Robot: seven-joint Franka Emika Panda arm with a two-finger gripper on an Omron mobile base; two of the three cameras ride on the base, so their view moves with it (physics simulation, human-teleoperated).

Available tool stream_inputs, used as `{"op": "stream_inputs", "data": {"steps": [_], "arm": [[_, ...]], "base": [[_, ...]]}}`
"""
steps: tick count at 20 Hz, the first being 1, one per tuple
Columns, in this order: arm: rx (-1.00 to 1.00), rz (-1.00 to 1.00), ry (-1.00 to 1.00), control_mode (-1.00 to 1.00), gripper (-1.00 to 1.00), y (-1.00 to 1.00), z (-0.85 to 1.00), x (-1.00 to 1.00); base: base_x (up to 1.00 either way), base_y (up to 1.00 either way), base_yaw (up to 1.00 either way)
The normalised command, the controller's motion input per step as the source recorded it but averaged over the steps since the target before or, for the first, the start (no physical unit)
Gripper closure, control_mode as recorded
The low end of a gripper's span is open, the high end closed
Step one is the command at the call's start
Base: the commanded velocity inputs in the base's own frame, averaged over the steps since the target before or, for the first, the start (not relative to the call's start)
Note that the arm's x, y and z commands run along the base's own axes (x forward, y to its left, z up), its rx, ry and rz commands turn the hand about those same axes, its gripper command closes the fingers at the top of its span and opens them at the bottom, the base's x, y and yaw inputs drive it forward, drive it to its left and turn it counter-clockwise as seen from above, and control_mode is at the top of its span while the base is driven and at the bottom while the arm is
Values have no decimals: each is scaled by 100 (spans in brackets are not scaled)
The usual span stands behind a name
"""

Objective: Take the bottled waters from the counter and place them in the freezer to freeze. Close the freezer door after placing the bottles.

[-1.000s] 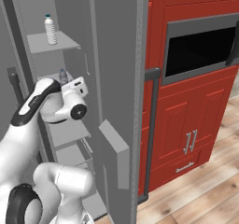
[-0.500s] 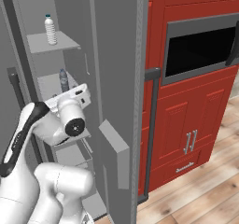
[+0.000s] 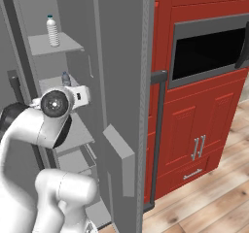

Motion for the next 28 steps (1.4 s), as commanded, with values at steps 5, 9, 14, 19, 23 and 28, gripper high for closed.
{"op": "stream_inputs", "data": {"steps": [5, 9, 14, 19, 23, 28], "arm": [[-3, -19, 72, -100, -100, 1, 18, -37], [-5, -27, 62, -100, -100, 5, 0, -72], [-14, -43, 47, -100, -100, -1, -17, -57], [-18, -34, 7, -100, -100, -21, -39, -40], [3, -8, -20, -100, -100, -49, -22, -54], [13, 7, -16, -100, -100, -8, -30, -55]], "base": [[0, 0, 0], [0, 0, 0], [0, 0, 0], [0, 0, 0], [0, 0, 0], [0, 0, 0]]}}
